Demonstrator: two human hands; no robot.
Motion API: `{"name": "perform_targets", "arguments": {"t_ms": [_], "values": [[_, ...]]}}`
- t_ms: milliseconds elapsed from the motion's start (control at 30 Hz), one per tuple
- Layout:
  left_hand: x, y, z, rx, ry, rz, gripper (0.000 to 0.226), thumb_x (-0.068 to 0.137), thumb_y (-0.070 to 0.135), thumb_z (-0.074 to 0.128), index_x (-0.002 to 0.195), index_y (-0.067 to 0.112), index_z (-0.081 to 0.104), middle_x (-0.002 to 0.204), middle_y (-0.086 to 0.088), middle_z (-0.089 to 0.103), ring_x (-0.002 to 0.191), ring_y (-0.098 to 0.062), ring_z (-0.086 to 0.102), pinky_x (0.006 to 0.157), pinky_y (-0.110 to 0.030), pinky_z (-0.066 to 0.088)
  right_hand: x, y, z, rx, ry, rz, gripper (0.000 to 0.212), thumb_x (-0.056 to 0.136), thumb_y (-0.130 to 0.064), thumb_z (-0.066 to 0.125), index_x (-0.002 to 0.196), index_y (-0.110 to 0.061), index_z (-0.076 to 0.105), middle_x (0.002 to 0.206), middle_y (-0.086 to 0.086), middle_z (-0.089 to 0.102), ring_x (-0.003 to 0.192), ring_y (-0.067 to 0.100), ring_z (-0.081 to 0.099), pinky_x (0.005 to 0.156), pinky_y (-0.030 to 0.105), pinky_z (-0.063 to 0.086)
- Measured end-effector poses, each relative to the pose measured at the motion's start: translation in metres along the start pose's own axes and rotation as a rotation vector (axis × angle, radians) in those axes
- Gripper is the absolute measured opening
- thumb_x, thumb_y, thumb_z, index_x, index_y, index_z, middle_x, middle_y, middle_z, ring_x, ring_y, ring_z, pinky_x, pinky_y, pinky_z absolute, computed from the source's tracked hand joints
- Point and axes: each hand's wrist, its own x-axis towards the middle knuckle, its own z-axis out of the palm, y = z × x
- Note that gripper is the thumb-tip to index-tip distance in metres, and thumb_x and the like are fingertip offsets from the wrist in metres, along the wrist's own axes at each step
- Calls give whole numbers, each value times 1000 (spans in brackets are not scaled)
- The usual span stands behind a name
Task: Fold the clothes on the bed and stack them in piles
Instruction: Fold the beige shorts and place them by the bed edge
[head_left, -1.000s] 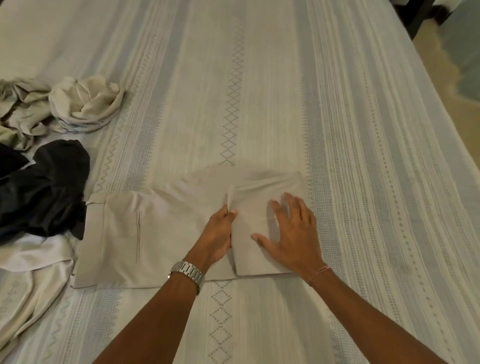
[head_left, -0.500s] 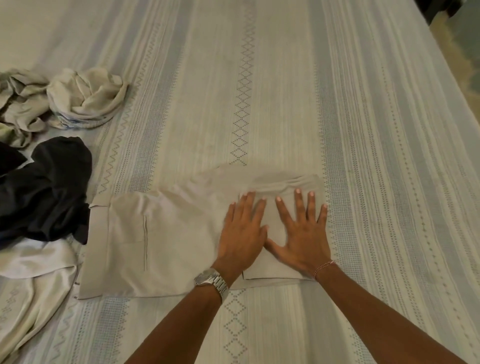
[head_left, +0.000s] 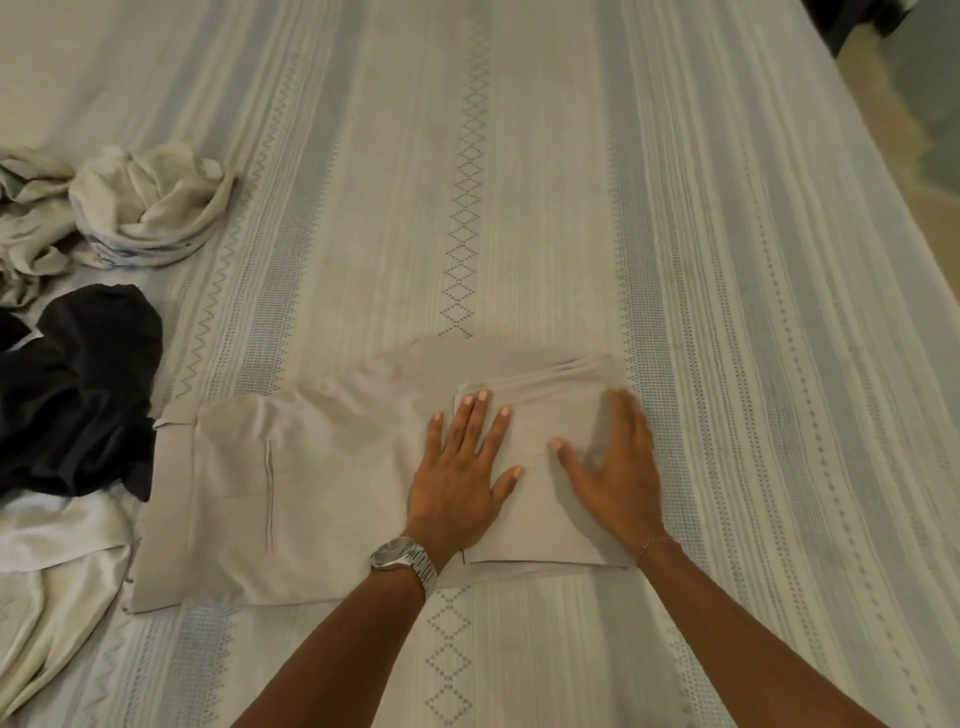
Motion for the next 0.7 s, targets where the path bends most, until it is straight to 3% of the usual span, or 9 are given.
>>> {"name": "perform_targets", "arguments": {"t_ms": [100, 167, 233, 467, 700], "values": [[-4, 10, -1, -2, -12, -44, 70, 105, 54, 12, 162, 17, -6, 168, -13, -18, 155, -29, -17, 126, -52, 4, 5, 1, -16, 99, 107, 279, 55, 94, -49, 66, 130, -11, 52, 123, 9, 59, 114, 31, 56, 87, 37, 45], [-9, 20, -1, -5, -15, -98, 72, 103, 47, 16, 162, 9, 1, 167, -20, -13, 155, -33, -11, 126, -53, 10, 7, 5, -17, 194, 25, 308, 29, 99, -42, 60, 104, -14, 59, 93, 0, 63, 90, 27, 63, 69, 33, 42], [-10, 32, 0, -58, -21, -144, 75, 101, 45, 19, 161, 3, 1, 166, -22, -13, 155, -35, -11, 126, -52, 11, 7, 12, -20, 267, -15, 281, 22, 101, -34, 61, 91, -14, 59, 79, -4, 60, 76, 21, 60, 60, 30, 38], [-4, 45, 3, -145, -46, -170, 80, 103, 58, 13, 160, 8, -11, 165, -15, -26, 153, -29, -24, 127, -49, -1, 17, 14, -36, 446, -25, 285, 24, 100, -26, 64, 85, -8, 61, 74, -1, 59, 66, 13, 52, 58, 23, 38], [25, 103, -3, -272, -69, -78, 83, 101, 65, 11, 159, 11, -16, 163, -10, -32, 151, -23, -29, 125, -42, -9, 31, 44, -97, 360, 64, 252, 22, 100, -27, 64, 94, -7, 62, 78, -1, 60, 71, 14, 54, 60, 26, 40]]}}
